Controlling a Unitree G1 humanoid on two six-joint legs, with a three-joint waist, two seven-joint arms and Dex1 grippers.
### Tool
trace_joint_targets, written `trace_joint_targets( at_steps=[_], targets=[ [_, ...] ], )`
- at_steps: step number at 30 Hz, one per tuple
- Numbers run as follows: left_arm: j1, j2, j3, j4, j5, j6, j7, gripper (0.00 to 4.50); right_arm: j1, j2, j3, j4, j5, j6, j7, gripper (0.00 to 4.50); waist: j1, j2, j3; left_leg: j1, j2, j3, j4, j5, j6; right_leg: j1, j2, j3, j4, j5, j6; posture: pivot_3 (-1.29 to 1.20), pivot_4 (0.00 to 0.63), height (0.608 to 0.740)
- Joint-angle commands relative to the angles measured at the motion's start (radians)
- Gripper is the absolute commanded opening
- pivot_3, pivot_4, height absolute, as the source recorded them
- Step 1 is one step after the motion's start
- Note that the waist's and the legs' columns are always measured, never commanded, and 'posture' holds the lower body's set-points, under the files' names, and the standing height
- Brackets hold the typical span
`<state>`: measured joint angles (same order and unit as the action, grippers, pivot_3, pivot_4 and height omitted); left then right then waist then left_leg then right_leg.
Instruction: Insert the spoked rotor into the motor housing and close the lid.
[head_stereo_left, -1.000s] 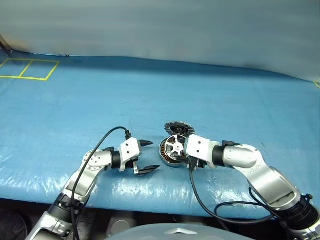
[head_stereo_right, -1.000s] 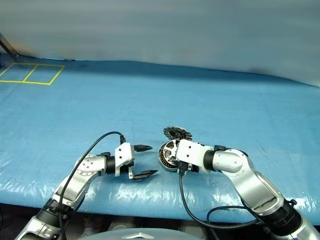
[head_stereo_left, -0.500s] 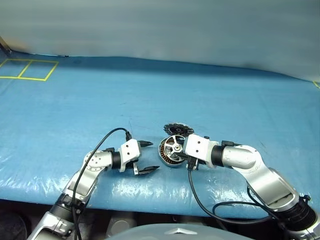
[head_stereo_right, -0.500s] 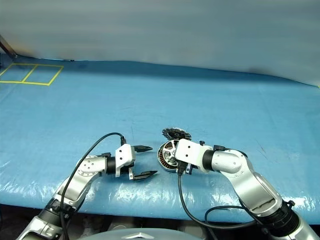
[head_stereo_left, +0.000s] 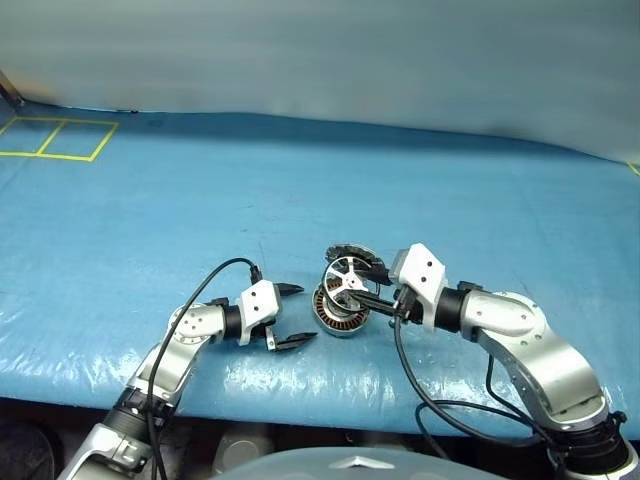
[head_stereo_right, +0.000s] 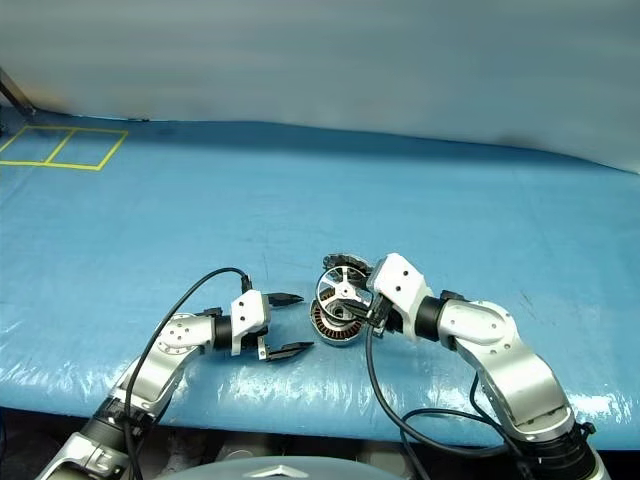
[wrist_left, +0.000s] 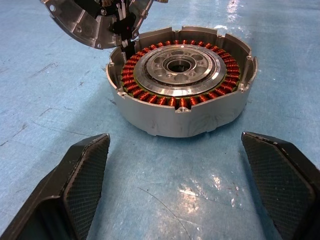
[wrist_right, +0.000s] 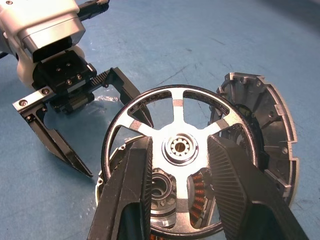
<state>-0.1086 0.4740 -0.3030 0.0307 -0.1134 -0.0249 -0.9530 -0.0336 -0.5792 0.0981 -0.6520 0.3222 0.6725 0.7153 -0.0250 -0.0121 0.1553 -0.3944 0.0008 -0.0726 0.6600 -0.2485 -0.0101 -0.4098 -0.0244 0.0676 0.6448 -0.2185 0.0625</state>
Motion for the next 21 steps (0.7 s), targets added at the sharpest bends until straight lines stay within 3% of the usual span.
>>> trace_joint_targets(
  at_steps=[1,12,21],
  targets=[
    [-0.006,0.002,-0.002,-0.076,-0.002,0.031,0.005,4.5,0.041,0.032,-0.023,-0.044,0.051,0.008,-0.029,1.3,0.0,0.0,0.0,0.0,0.0,0.0,0.0,0.0,0.0,0.0,0.0,0.0,0.0,0.0,0.0,0.0,0.15,0.74],
    [0.01,0.008,-0.028,-0.271,0.004,0.195,0.035,4.5,0.169,0.217,-0.048,0.015,0.154,-0.007,-0.149,1.3,-0.003,0.001,0.001,0.0,0.0,0.001,0.0,0.0,0.0,0.0,0.0,0.001,0.0,0.0,0.0,0.0,0.15,0.74],
    [-0.003,-0.015,-0.103,-0.397,0.038,0.332,0.095,4.5,0.199,0.266,-0.043,0.073,0.157,-0.052,-0.186,1.3,-0.005,0.002,0.001,0.0,0.0,0.001,0.0,0.0,0.0,0.0,0.0,0.001,0.0,0.0,0.0,0.0,0.15,0.74]
  ],
)
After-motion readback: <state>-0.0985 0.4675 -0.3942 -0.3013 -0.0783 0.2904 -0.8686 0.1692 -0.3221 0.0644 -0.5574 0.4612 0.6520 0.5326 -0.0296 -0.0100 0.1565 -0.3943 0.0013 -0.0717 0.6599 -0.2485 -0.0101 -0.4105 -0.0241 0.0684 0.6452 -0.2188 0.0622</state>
